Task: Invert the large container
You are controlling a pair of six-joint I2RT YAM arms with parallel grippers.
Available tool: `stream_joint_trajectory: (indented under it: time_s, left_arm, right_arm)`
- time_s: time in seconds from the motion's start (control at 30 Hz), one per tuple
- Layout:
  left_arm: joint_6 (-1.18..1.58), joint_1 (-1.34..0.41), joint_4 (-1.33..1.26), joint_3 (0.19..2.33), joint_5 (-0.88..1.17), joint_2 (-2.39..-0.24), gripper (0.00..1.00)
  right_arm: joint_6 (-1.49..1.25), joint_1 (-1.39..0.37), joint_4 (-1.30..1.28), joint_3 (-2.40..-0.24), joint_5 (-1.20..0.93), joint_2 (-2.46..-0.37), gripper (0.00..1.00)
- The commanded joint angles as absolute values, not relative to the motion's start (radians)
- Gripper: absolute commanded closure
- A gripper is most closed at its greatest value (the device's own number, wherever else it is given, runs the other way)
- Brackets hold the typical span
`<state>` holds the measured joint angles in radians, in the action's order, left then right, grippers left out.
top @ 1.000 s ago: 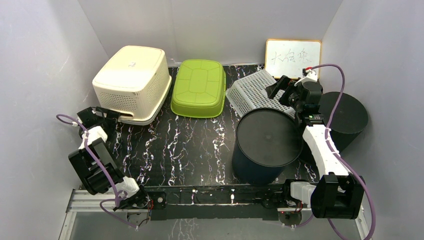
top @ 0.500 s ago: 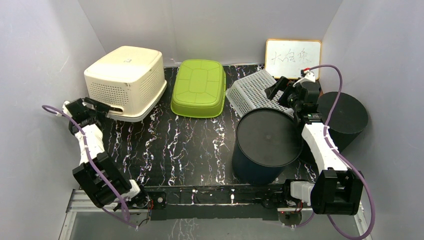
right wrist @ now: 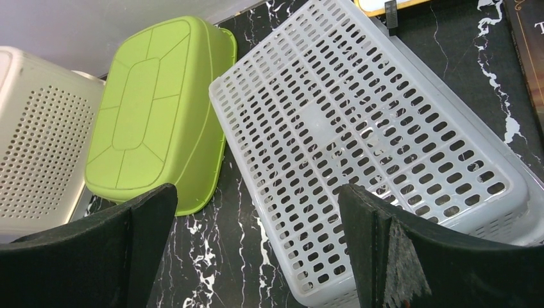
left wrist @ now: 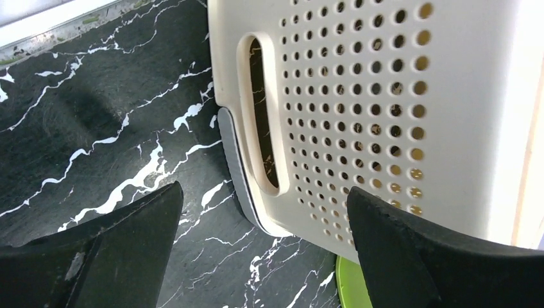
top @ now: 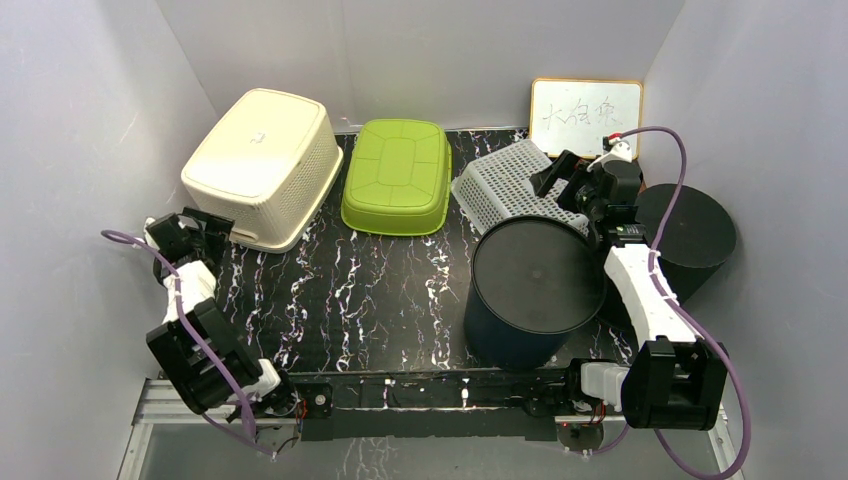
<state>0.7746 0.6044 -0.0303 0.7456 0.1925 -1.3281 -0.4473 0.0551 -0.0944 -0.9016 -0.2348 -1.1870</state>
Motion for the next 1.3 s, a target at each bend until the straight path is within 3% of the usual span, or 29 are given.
stream_joint_trajectory:
  time_s: [0.0,0.2,0.37,0.6,0.8,0.97,1.1,1.27]
  left_arm:
    - [0.674,0.593,0.026,0.807,0.213,-1.24,0.02]
    - [0.508,0.485,0.232,0.976,0.199,-1.221,0.02]
    - [0.439,0.342,0.368,1.185,0.154,-1.235,0.02]
    - [0.342,0.079,0.519,1.431,0.09,-1.313,0.02]
    - [0.291,-0.144,0.565,1.505,-0.018,-1.411,0.02]
    - [0.278,-0.232,0.584,1.565,-0.058,-1.489,0.02]
    - [0.272,-0.235,0.561,1.56,-0.045,-1.474,0.02]
    - [0.253,-0.235,0.573,1.563,-0.04,-1.476,0.02]
  right_arm:
    - [-0.438,0.047,-0.059,-0.945,-0.249,-1.197,0.02]
    - [-0.406,-0.091,-0.068,-0.977,-0.152,-1.226,0.02]
    - [-0.335,-0.284,-0.164,-1.141,-0.014,-1.32,0.02]
    - [-0.267,-0.392,-0.221,-1.285,0.032,-1.392,0.02]
    - [-0.192,-0.524,-0.288,-1.439,0.076,-1.451,0.02]
    - [-0.14,-0.635,-0.391,-1.624,0.117,-1.541,0.02]
    - [-0.15,-0.676,-0.335,-1.575,0.217,-1.519,0.02]
    - [-0.25,-0.721,-0.195,-1.431,0.498,-1.45,0.02]
